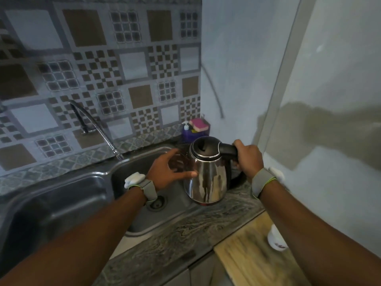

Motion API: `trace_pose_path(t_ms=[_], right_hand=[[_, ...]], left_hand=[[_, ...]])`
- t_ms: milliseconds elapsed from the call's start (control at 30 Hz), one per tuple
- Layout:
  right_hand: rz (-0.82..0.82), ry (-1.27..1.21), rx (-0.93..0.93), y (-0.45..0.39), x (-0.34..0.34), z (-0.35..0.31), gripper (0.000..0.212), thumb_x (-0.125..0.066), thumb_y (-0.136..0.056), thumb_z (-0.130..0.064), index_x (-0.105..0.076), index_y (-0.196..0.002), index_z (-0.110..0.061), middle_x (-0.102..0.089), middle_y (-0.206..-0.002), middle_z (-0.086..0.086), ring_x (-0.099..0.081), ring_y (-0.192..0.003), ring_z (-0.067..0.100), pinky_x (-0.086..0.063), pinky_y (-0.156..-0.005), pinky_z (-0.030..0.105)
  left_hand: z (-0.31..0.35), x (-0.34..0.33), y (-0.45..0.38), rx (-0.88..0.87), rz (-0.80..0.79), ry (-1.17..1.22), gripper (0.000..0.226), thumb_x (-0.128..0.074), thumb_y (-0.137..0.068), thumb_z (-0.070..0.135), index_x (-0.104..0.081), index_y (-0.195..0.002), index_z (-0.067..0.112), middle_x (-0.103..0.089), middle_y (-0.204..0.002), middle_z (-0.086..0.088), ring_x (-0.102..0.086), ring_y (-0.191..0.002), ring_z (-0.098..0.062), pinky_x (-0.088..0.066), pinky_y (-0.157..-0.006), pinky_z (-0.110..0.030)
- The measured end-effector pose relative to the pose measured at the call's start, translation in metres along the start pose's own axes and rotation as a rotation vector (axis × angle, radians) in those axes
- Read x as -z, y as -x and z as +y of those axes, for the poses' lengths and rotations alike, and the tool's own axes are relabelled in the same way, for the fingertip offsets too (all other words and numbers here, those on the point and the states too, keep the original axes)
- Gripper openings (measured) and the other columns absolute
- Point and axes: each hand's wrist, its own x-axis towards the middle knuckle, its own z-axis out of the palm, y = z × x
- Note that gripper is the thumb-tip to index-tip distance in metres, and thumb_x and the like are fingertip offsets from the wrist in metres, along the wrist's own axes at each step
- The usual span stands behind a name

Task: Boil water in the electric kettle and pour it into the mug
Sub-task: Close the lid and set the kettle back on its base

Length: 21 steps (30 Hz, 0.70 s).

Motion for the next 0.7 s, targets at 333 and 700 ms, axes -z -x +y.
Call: trace_pose_path(t_ms=[333,700], right_hand=[[0.131,0.058,-0.014,0.027,0.101,0.046,0.045,-0.048,-0.089,-0.04,-0.068,-0.081,-0.001,-0.065,-0.071,0.017,-0.061,-0.079,0.036,-0.049,-0.074,0.042],[0.278,0.033,-0.074,0.072,0.202,0.096,0.05,-0.045,-0.084,-0.045,-0.069,-0.07,-0.003,-0.068,-0.062,0.014,-0.065,-0.071,0.036,-0.053,-0.076,0.047]], left_hand=[[0.052,-0.076,-0.005,-0.073,-0.172,0.047,0.065,-0.089,-0.057,0.056,-0.062,-0.114,0.039,-0.07,-0.107,0.022,-0.068,-0.098,0.005,-0.053,-0.077,-0.009],[0.108,-0.166,0.018,-0.155,-0.284,0.056,0.071,-0.086,-0.055,0.063,-0.061,-0.116,0.038,-0.071,-0.109,0.016,-0.07,-0.099,-0.003,-0.06,-0.09,-0.036]])
